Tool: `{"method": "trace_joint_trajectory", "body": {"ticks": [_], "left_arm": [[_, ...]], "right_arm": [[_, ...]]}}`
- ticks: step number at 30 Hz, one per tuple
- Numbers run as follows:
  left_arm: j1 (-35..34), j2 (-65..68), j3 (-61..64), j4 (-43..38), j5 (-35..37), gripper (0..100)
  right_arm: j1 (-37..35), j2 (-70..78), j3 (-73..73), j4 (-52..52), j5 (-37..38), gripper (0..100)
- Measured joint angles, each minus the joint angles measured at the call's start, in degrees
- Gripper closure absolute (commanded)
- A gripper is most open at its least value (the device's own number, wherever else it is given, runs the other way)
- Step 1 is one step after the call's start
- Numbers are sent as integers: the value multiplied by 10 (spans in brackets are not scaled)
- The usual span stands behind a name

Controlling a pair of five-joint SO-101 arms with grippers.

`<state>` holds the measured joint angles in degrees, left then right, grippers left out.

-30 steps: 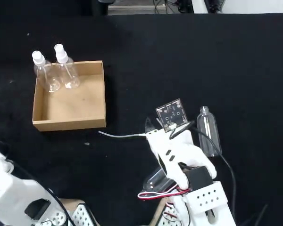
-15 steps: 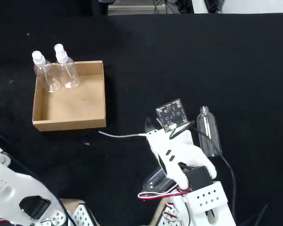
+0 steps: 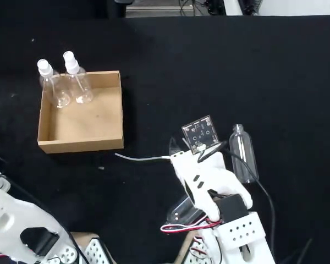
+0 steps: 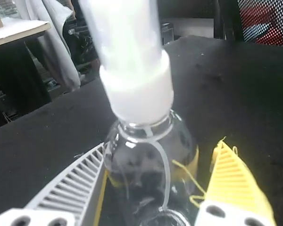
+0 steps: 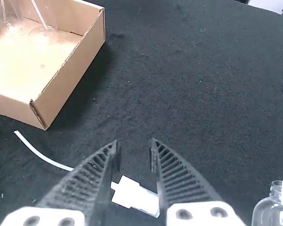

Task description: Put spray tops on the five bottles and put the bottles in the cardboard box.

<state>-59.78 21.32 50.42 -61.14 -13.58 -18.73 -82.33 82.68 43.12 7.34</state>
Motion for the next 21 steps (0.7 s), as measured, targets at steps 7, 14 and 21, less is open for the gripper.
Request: {"method": "trace_joint_trajectory", "body": {"ticks": [7,14,21], "left_arm": [[0,0,-18,0,0,690],[0,0,-19,0,3,935],[10,0,31,-58,4,975]], "right_arm": [[0,0,0,0,0,910],[0,0,0,0,0,910],[0,0,0,0,0,910]]}}
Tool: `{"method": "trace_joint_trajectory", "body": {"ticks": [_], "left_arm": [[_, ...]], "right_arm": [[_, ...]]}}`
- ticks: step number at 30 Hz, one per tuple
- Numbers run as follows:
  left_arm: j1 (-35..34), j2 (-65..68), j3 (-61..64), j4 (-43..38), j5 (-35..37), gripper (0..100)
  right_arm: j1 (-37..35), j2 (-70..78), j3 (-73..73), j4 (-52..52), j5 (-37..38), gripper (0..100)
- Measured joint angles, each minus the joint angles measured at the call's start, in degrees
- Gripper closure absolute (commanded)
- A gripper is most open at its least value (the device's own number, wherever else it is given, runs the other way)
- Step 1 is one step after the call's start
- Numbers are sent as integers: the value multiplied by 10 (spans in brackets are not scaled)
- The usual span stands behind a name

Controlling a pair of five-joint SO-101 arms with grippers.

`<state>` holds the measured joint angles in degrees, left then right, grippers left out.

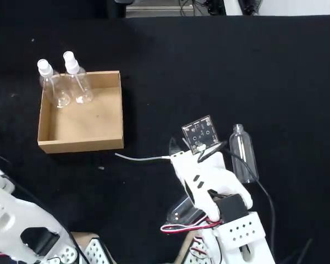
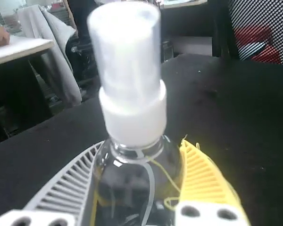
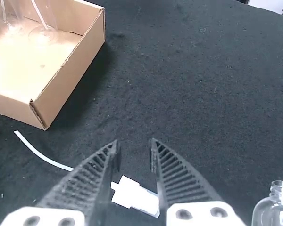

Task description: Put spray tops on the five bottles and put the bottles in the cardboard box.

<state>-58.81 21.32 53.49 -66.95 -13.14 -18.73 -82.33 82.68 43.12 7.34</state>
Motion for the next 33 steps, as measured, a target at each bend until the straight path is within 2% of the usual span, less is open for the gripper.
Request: {"method": "trace_joint_trajectory", "body": {"ticks": [6,11,14,23,27,33], "left_arm": [[29,-3,100,-131,0,965],[52,-86,163,-135,0,965],[64,-176,185,-69,0,964],[120,-490,237,229,-1,964],[174,-607,257,331,-1,964],[296,-754,285,434,-1,964]], "right_arm": [[0,0,0,0,0,910],[0,0,0,0,0,910],[0,0,0,0,0,910],[0,0,0,0,0,910],[0,0,0,0,0,910],[0,0,0,0,0,910]]}}
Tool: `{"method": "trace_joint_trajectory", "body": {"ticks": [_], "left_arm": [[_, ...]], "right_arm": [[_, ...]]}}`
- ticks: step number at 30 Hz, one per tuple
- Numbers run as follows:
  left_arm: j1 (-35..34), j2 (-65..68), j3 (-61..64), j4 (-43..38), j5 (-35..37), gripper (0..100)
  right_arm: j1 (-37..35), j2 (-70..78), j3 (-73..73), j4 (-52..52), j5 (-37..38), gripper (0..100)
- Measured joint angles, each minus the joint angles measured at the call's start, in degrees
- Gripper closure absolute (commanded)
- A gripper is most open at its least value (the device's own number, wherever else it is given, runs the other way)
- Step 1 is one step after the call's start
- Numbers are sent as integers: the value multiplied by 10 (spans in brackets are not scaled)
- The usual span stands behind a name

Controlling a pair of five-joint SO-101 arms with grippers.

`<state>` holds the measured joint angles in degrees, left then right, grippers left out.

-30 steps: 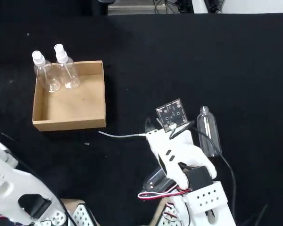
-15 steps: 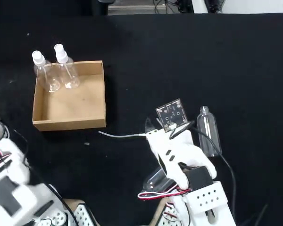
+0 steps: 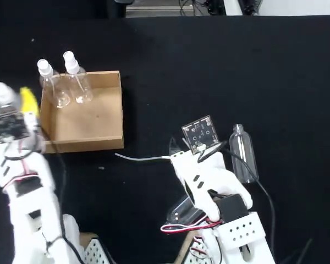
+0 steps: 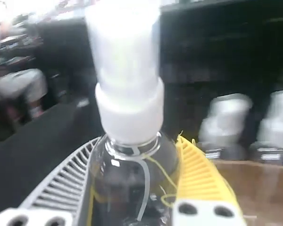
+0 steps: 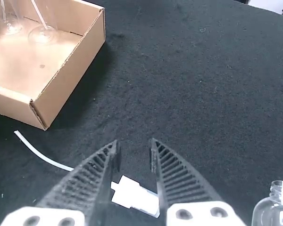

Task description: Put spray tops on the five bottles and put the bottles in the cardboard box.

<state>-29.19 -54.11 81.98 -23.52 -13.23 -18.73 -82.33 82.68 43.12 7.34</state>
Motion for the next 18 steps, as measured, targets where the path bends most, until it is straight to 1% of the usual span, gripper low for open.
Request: {"method": "trace_joint_trajectory", "body": {"ticks": [7,11,15,18], "left_arm": [[164,-105,5,101,0,964],[236,-117,6,113,0,964],[290,-117,6,113,4,964],[309,-117,6,113,40,964]], "right_arm": [[0,0,25,-25,0,910],[0,0,27,-34,0,910],[0,0,27,-36,0,910],[0,0,27,-36,0,910]]}}
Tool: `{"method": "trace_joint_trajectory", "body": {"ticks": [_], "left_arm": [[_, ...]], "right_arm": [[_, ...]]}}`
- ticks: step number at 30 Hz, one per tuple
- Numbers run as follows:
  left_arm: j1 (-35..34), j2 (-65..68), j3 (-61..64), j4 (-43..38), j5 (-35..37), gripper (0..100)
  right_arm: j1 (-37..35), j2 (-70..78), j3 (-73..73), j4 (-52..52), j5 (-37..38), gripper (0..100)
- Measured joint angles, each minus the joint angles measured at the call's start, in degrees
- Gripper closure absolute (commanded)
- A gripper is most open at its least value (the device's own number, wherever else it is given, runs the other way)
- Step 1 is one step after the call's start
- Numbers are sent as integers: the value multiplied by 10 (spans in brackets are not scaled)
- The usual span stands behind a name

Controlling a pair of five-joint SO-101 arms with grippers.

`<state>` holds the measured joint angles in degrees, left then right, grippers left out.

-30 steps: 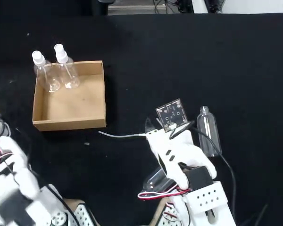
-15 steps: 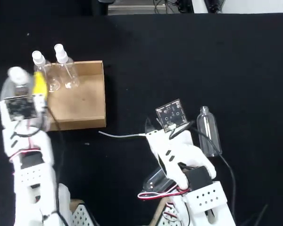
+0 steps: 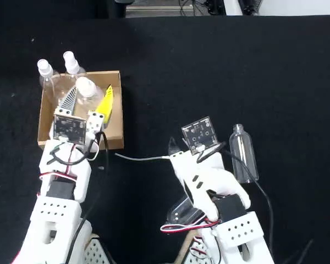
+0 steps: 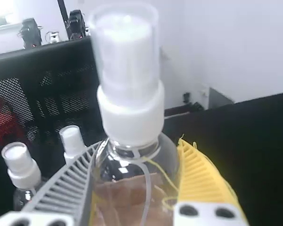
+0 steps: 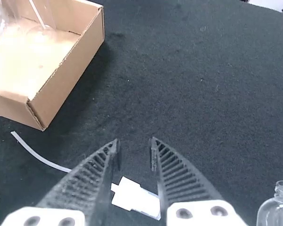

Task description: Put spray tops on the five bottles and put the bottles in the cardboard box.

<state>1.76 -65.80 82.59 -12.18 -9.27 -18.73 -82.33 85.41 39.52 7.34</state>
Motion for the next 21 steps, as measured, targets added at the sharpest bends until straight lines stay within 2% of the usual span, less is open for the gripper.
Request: {"method": "trace_joint_trajectory", "body": {"ticks": [4,15,21], "left_arm": [[1,33,0,-23,40,964],[4,260,0,-274,46,960],[4,338,0,-341,46,960]], "right_arm": [[0,0,0,0,0,910],[0,0,0,0,0,910],[0,0,0,0,0,910]]}}
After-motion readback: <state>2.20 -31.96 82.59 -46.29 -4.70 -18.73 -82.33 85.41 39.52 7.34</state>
